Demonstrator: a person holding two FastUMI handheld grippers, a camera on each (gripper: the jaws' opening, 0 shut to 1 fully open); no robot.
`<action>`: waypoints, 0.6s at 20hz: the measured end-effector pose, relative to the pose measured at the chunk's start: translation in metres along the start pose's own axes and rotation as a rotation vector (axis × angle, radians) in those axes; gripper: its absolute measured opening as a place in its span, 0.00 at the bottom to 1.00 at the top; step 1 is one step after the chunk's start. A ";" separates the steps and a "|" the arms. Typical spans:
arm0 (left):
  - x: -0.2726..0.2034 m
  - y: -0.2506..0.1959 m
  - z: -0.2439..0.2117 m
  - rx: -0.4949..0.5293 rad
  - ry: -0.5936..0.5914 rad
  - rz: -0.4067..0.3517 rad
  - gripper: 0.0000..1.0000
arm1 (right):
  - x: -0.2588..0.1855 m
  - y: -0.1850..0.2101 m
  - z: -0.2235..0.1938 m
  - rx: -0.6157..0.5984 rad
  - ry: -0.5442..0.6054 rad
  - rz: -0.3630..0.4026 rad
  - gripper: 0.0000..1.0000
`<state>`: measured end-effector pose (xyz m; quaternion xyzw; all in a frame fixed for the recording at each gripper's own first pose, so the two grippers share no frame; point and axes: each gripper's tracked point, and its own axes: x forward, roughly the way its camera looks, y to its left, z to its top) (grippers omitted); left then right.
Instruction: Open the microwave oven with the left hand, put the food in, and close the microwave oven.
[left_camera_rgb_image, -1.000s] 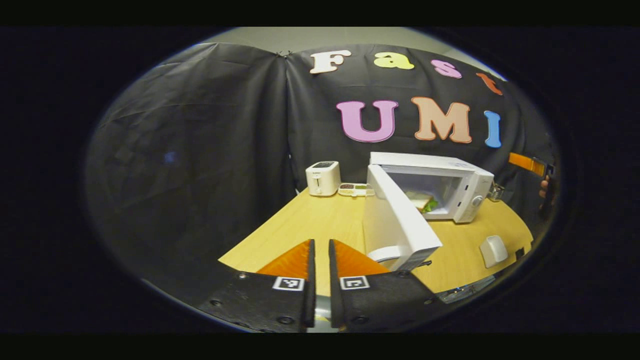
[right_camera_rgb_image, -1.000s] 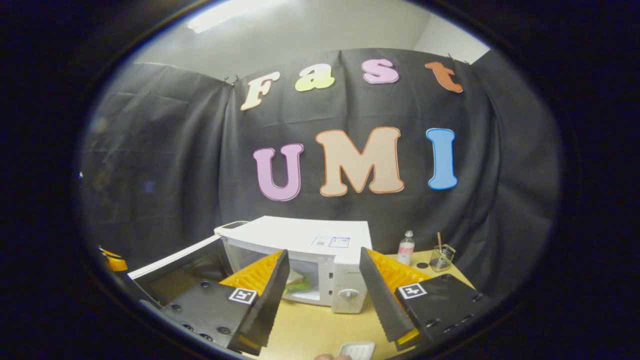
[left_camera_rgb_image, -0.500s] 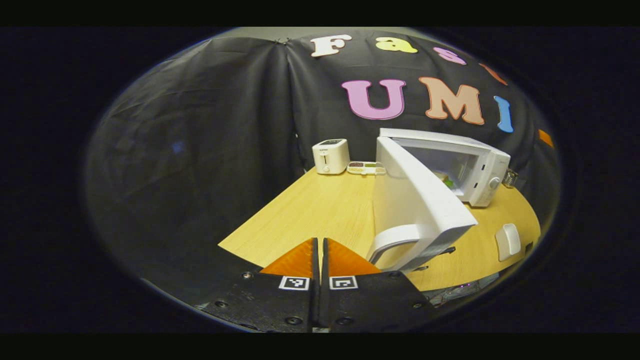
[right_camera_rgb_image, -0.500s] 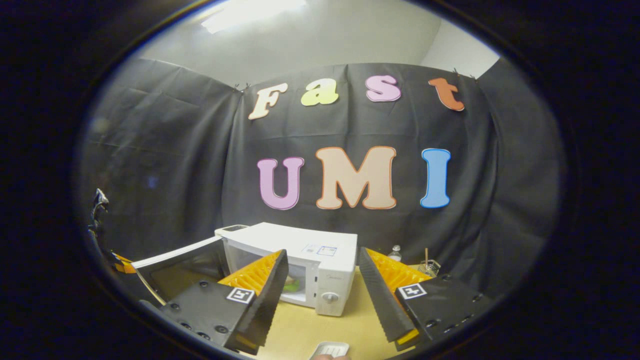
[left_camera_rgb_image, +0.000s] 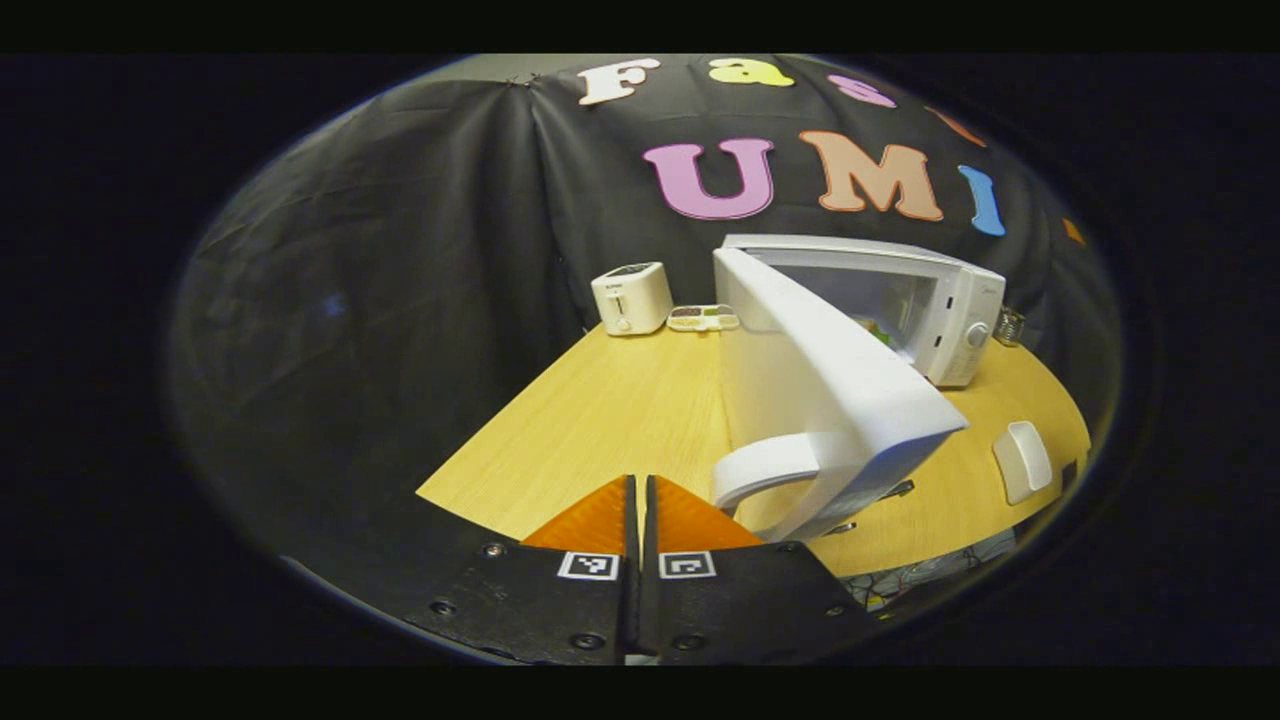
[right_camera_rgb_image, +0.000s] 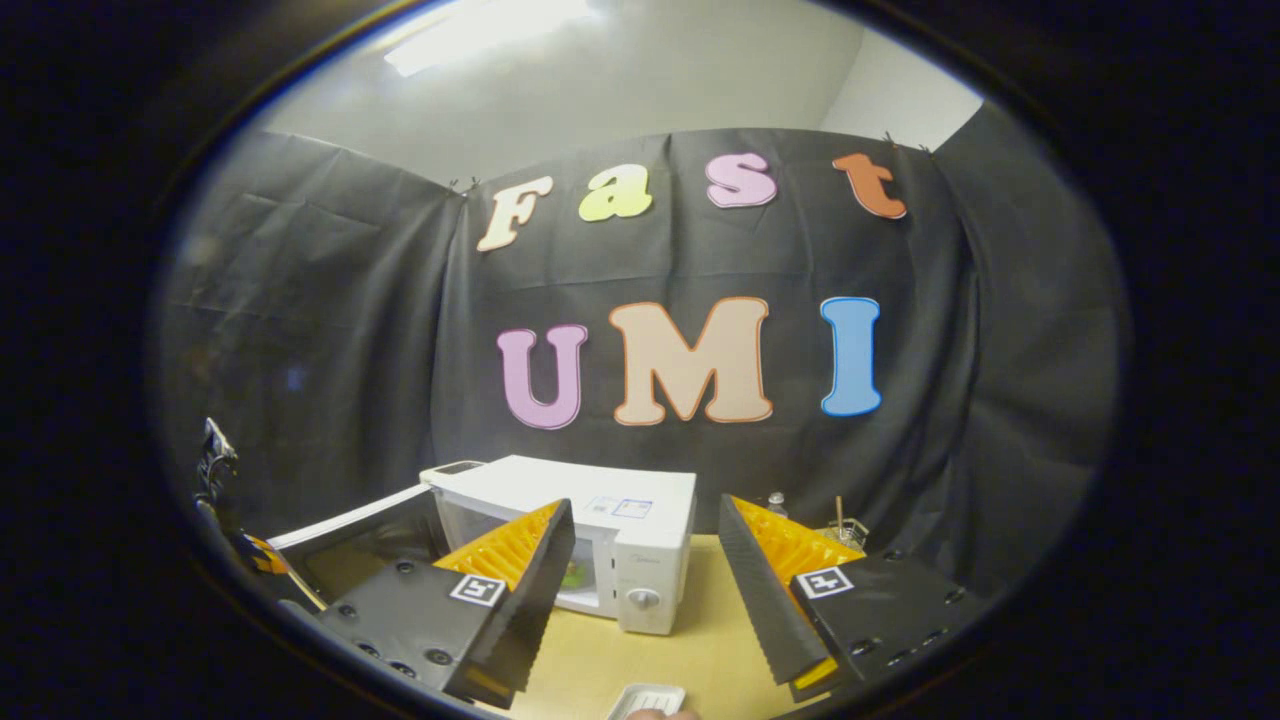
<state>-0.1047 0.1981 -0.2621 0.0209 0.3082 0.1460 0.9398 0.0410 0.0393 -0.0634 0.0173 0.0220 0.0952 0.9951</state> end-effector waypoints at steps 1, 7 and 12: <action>0.000 -0.004 0.002 0.014 -0.005 -0.007 0.00 | 0.001 -0.003 0.000 0.004 0.002 -0.002 0.81; 0.003 -0.036 0.015 0.097 -0.022 -0.059 0.00 | -0.002 -0.007 0.000 0.007 0.006 -0.006 0.81; 0.013 -0.069 0.026 0.121 -0.038 -0.105 0.01 | -0.003 -0.008 -0.001 -0.008 0.003 -0.005 0.81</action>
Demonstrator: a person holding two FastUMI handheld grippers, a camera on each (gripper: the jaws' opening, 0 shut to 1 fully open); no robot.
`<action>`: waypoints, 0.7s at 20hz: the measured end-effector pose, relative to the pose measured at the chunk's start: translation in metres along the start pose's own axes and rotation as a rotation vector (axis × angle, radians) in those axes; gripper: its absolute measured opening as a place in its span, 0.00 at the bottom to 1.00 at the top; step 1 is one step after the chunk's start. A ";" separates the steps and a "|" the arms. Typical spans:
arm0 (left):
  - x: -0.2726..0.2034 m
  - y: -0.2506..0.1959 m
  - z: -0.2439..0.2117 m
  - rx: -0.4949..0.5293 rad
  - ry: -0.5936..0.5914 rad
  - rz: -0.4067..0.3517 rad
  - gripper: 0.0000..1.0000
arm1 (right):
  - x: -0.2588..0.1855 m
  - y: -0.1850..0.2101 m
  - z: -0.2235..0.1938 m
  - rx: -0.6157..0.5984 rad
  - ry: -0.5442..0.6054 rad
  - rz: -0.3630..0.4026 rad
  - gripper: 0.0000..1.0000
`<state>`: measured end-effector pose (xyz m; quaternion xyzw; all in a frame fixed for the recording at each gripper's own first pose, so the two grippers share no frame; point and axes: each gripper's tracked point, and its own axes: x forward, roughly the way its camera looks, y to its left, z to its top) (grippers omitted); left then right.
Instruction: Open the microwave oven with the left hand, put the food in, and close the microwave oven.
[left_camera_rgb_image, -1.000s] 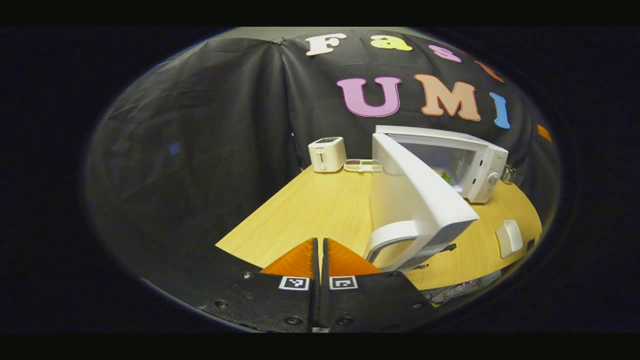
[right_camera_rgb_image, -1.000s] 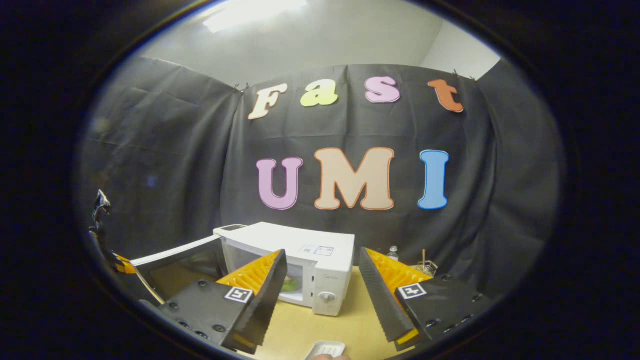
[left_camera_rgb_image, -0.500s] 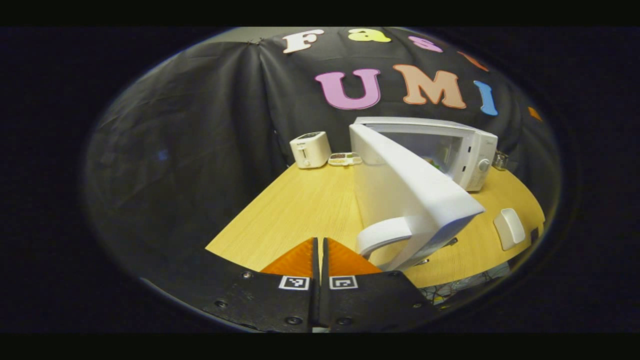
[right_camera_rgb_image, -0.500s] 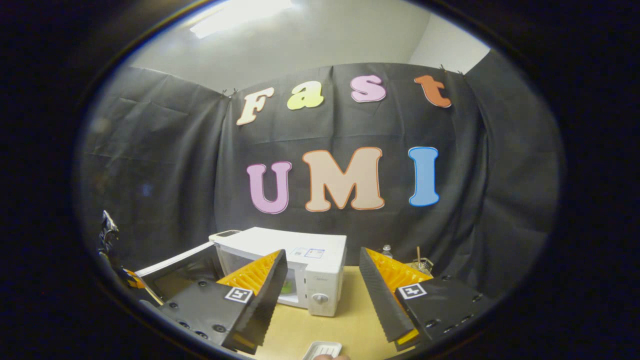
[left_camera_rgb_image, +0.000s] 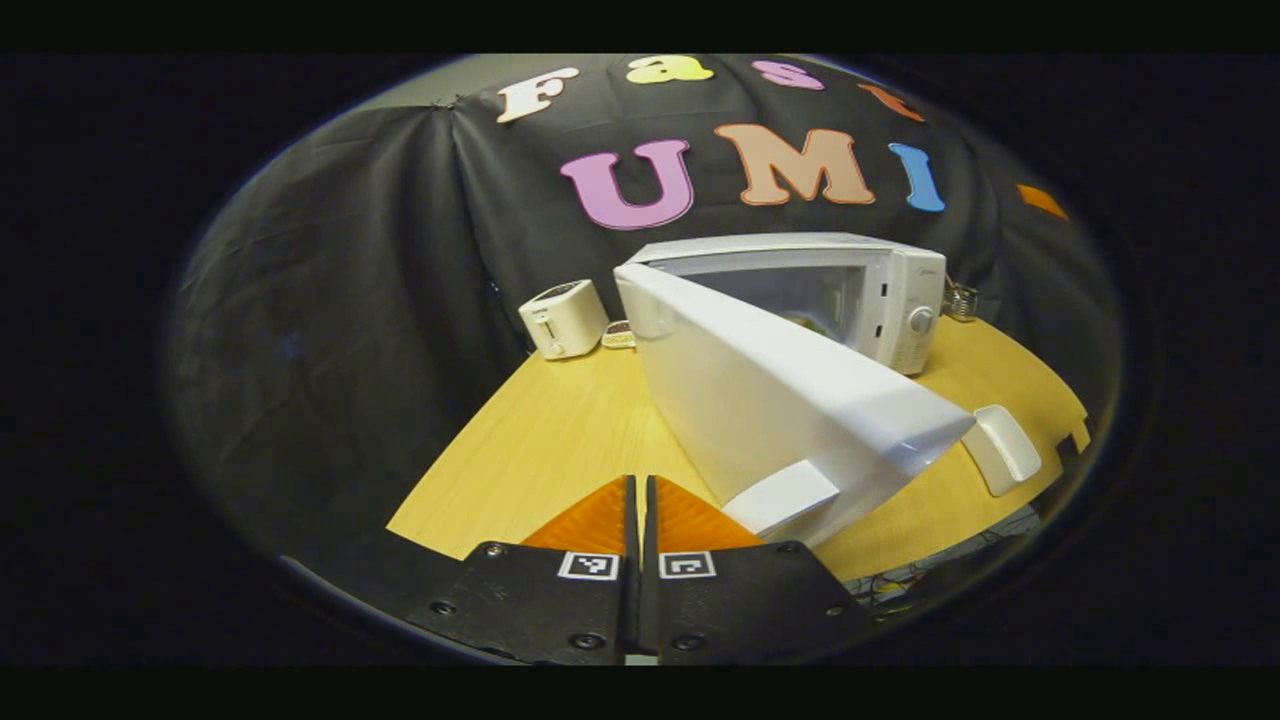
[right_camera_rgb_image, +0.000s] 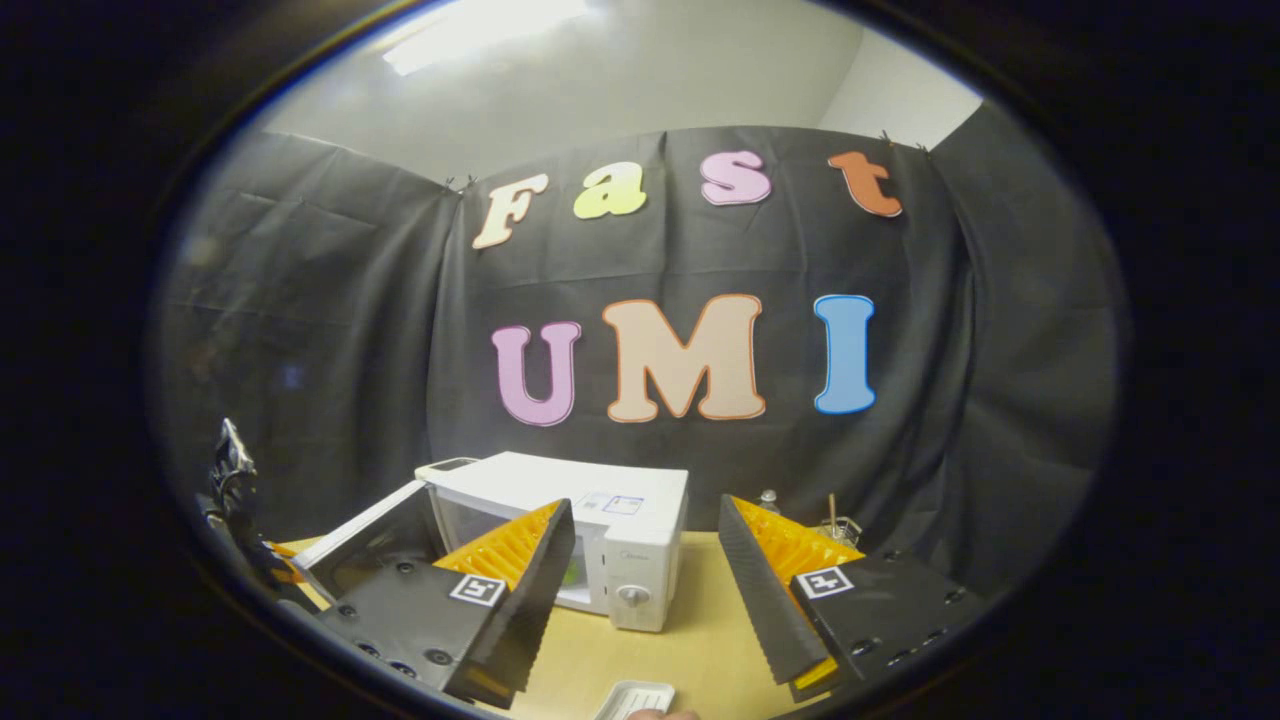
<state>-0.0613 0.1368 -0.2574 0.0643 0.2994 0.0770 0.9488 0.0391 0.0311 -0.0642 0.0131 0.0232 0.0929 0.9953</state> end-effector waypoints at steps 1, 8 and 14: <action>0.002 -0.006 0.002 0.005 -0.001 -0.010 0.01 | 0.000 0.001 0.002 0.006 -0.002 -0.001 0.81; 0.017 -0.054 0.018 0.056 -0.016 -0.093 0.00 | -0.002 -0.006 0.005 0.028 -0.009 -0.014 0.81; 0.031 -0.085 0.032 0.093 -0.025 -0.145 0.00 | -0.004 -0.008 0.009 0.045 -0.015 -0.021 0.81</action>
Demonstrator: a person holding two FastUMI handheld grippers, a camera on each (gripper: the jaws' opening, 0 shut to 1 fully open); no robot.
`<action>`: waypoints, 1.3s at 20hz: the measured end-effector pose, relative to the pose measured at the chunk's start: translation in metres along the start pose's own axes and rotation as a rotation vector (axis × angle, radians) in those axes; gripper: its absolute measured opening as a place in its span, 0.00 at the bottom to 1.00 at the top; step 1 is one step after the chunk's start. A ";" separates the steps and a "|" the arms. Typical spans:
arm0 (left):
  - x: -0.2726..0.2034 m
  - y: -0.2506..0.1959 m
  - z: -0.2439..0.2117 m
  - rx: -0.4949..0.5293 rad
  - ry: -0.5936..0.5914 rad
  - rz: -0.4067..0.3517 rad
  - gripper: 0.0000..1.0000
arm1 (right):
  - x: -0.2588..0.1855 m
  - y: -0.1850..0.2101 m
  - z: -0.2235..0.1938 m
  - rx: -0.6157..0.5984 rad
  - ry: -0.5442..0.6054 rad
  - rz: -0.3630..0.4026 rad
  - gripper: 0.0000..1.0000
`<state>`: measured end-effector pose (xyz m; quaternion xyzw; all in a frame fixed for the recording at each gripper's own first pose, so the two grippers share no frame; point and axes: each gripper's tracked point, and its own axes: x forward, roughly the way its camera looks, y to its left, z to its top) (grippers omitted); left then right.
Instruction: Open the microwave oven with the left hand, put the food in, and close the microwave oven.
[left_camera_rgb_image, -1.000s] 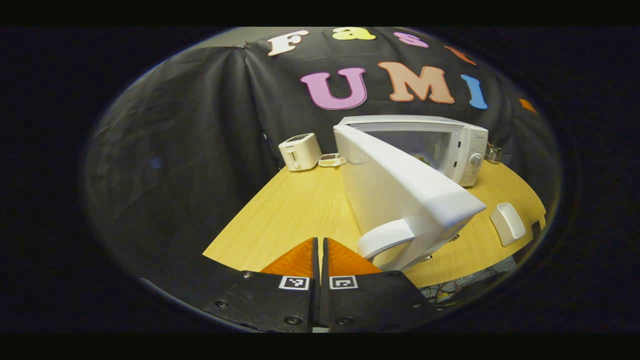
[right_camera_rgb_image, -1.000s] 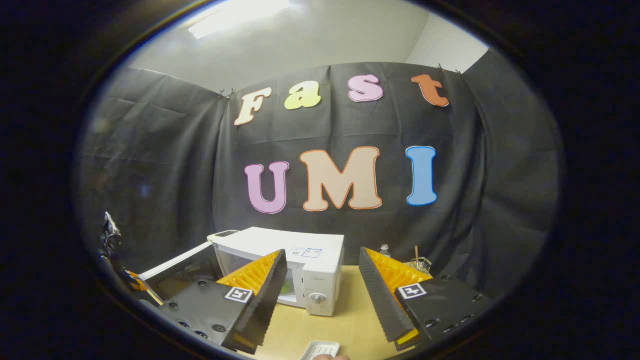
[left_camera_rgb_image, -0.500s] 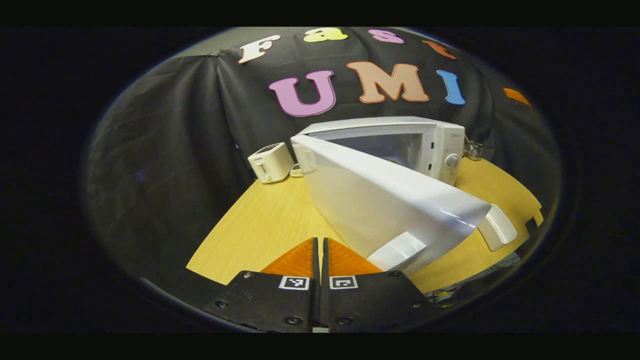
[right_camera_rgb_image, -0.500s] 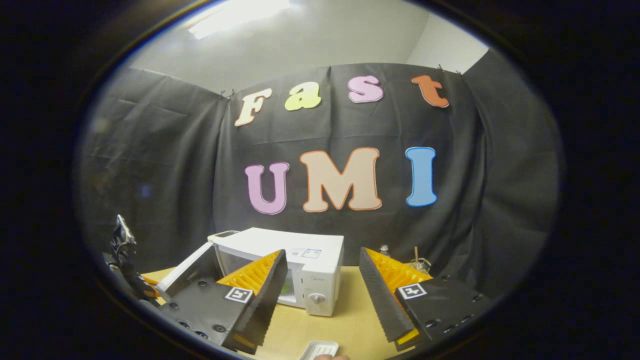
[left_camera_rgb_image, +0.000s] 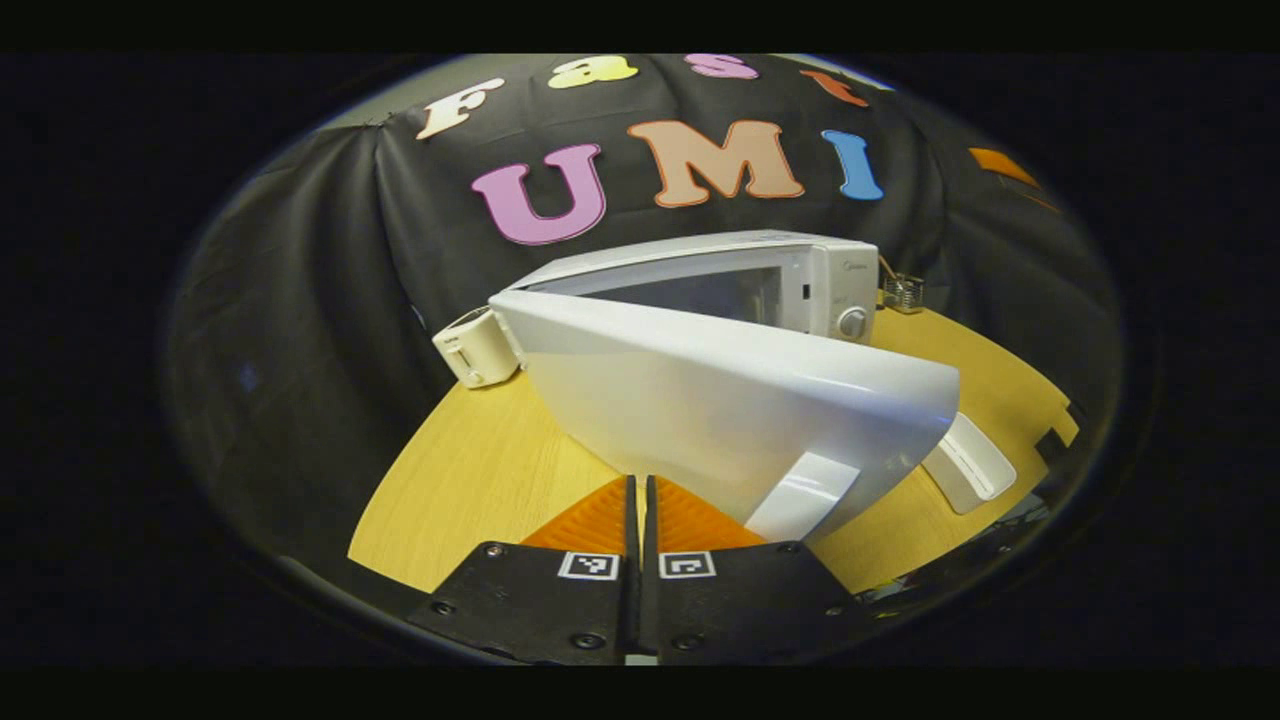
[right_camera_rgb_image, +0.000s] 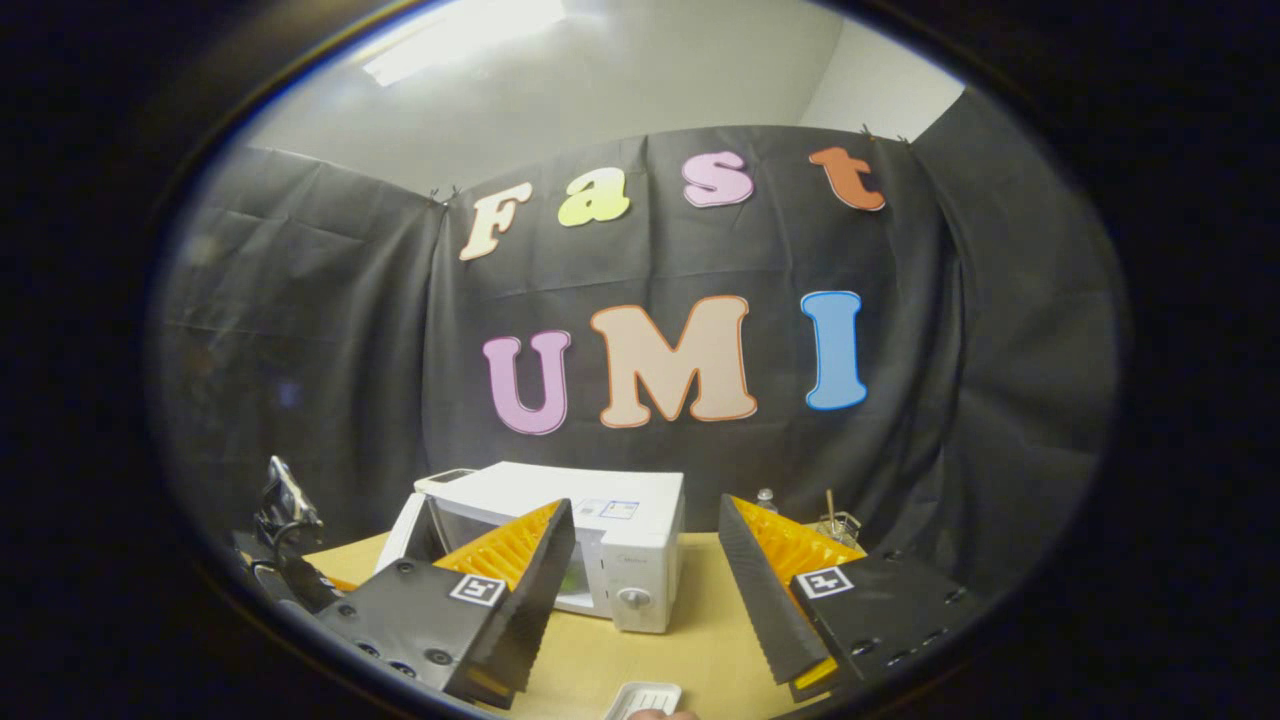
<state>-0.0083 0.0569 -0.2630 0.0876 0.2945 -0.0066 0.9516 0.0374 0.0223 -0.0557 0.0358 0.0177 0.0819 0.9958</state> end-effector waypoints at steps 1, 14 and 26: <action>0.003 -0.004 0.004 0.002 -0.001 -0.008 0.00 | -0.001 -0.001 0.000 -0.002 -0.001 -0.001 0.81; 0.036 -0.049 0.039 -0.016 -0.015 -0.087 0.00 | -0.013 -0.013 0.010 -0.003 -0.014 -0.024 0.81; 0.085 -0.088 0.083 -0.095 -0.020 -0.154 0.00 | -0.029 -0.020 0.009 -0.047 0.001 -0.021 0.81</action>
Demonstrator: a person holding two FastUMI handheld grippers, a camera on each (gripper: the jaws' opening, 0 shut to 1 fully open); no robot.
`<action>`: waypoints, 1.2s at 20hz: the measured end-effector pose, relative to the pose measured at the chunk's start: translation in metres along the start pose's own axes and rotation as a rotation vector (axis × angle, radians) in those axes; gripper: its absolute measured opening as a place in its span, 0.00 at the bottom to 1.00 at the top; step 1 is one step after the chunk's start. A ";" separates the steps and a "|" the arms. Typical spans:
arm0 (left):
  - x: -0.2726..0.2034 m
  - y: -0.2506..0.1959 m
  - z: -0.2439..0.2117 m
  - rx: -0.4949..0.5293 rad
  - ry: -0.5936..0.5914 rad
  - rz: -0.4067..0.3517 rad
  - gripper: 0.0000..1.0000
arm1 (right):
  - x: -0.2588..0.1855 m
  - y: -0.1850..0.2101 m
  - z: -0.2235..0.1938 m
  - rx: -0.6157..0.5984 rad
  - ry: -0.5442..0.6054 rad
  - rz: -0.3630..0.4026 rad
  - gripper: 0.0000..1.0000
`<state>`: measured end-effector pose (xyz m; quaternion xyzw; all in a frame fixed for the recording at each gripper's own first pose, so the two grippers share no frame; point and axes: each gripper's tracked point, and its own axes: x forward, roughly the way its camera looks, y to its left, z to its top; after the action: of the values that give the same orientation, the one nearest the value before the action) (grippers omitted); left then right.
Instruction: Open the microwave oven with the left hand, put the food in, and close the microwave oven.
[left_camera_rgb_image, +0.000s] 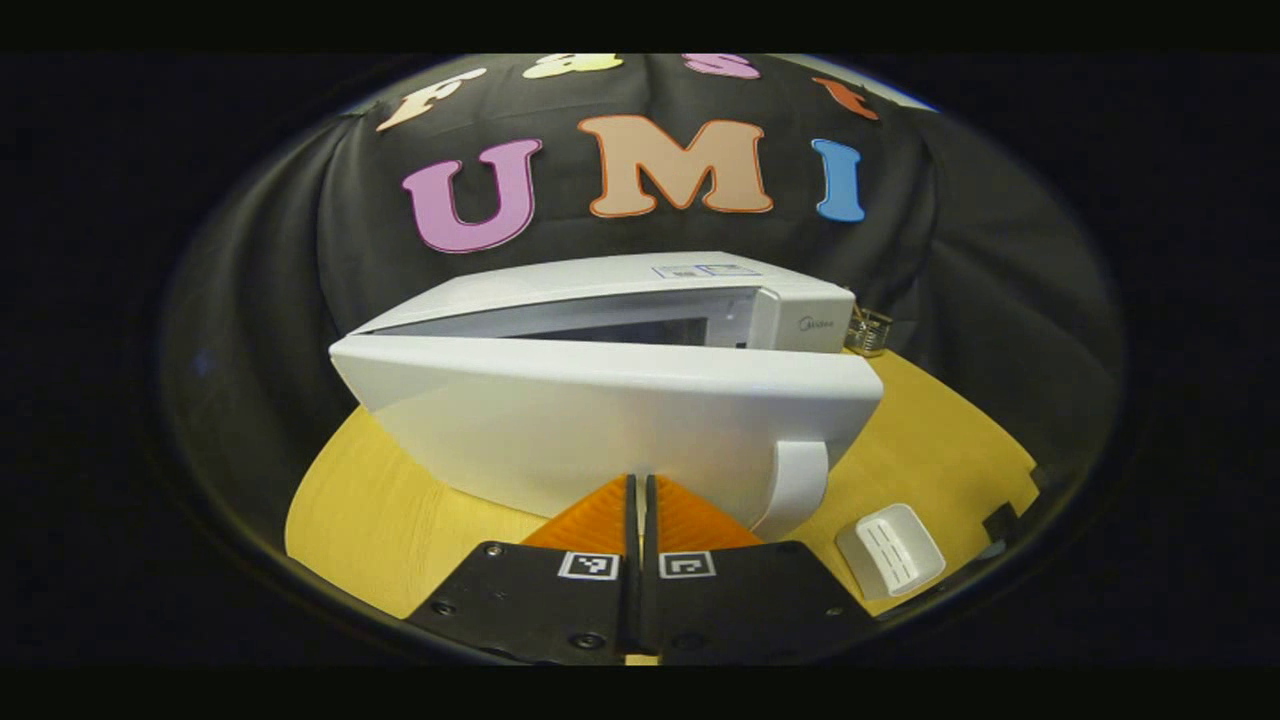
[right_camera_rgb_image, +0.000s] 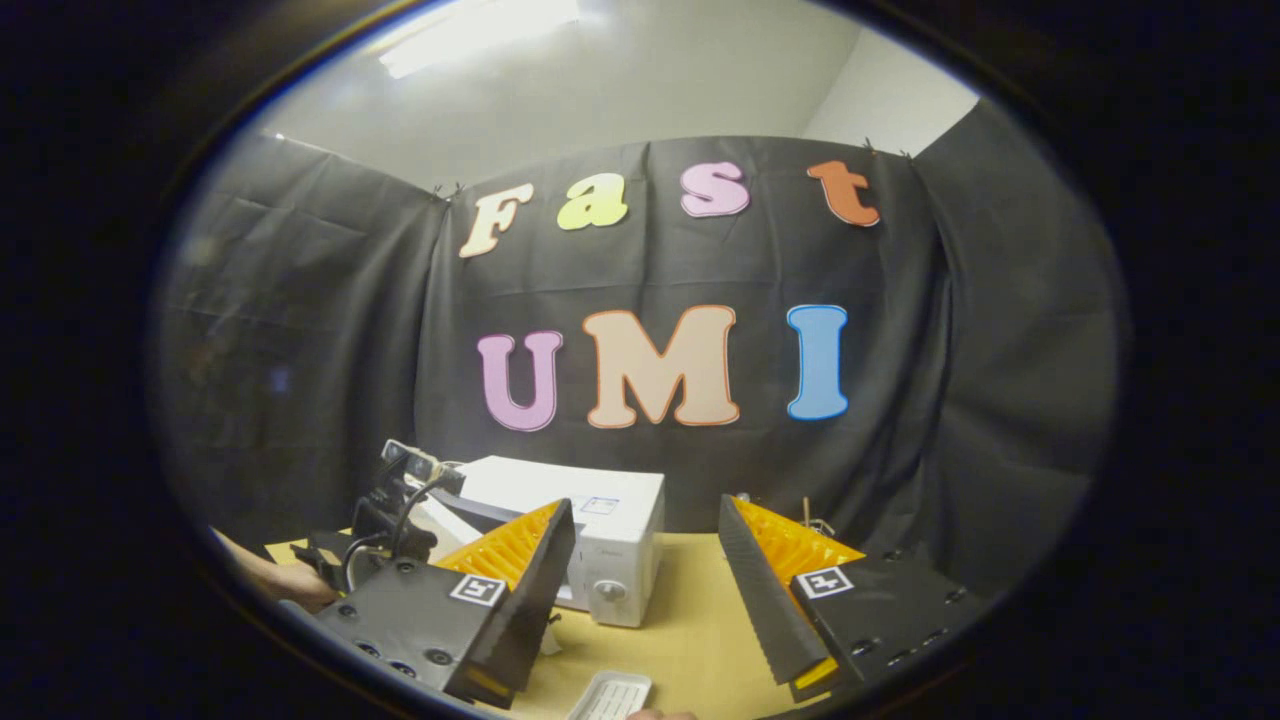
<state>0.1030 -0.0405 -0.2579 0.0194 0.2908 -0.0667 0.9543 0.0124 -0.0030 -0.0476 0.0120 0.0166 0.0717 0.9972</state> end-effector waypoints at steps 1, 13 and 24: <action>0.004 -0.001 0.004 0.001 -0.004 -0.002 0.01 | -0.002 0.000 0.002 0.003 -0.001 0.003 0.82; 0.054 -0.006 0.041 -0.011 0.000 0.015 0.01 | -0.010 -0.023 -0.001 -0.039 0.019 -0.037 0.81; 0.071 -0.009 0.043 -0.200 0.040 0.006 0.01 | -0.007 -0.029 -0.005 -0.034 0.031 -0.052 0.82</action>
<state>0.1842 -0.0606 -0.2615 -0.0737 0.3150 -0.0341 0.9456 0.0094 -0.0321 -0.0532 -0.0067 0.0311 0.0463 0.9984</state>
